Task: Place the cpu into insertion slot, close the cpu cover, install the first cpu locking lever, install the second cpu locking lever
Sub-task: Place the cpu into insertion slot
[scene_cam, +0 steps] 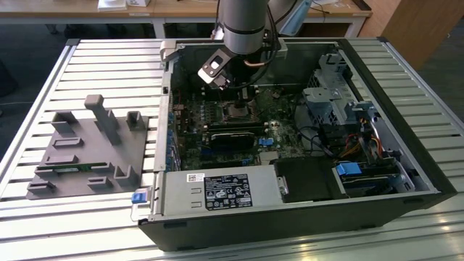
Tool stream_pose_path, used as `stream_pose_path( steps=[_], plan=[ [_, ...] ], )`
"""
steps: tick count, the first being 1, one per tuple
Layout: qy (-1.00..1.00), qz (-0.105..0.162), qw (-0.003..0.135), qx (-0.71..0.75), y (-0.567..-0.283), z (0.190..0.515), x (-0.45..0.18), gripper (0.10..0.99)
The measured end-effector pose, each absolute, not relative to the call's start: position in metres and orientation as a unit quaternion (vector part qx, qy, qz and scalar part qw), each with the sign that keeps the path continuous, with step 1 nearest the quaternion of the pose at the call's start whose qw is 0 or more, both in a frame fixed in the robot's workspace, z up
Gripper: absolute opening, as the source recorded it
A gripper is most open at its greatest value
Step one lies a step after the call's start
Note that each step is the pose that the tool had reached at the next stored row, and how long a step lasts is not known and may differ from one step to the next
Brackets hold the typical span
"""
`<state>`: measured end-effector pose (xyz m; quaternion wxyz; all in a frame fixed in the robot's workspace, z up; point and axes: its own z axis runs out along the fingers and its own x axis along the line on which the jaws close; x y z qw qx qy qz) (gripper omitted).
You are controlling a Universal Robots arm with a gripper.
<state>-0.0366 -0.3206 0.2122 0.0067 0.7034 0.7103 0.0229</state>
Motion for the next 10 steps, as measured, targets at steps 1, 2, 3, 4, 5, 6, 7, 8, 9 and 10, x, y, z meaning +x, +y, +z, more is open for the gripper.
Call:
stream_pose_path(
  steps=[1, 2, 3, 4, 5, 6, 7, 8, 9, 10],
  plan=[
    [0.71, 0.023, 0.007, 0.703, -0.3206, 0.2124, -0.0366, 0.106],
    [0.71, 0.023, 0.007, 0.703, -0.3206, 0.2124, -0.0366, 0.106],
    [0.71, 0.023, 0.007, 0.703, -0.3206, 0.2126, -0.0366, 0.106],
    [0.71, 0.023, 0.007, 0.703, -0.3206, 0.2128, -0.0366, 0.106],
    [0.71, 0.023, 0.007, 0.703, -0.3206, 0.213, -0.0366, 0.106],
    [0.71, 0.023, 0.007, 0.703, -0.3206, 0.2133, -0.0366, 0.106],
    [0.71, 0.023, 0.007, 0.703, -0.3206, 0.2134, -0.0366, 0.106],
    [0.71, 0.023, 0.007, 0.703, -0.3206, 0.2136, -0.0366, 0.106],
    [0.71, 0.023, 0.007, 0.703, -0.3206, 0.2136, -0.0366, 0.106],
    [0.71, 0.023, 0.007, 0.703, -0.3206, 0.2137, -0.0366, 0.106]
  ],
)
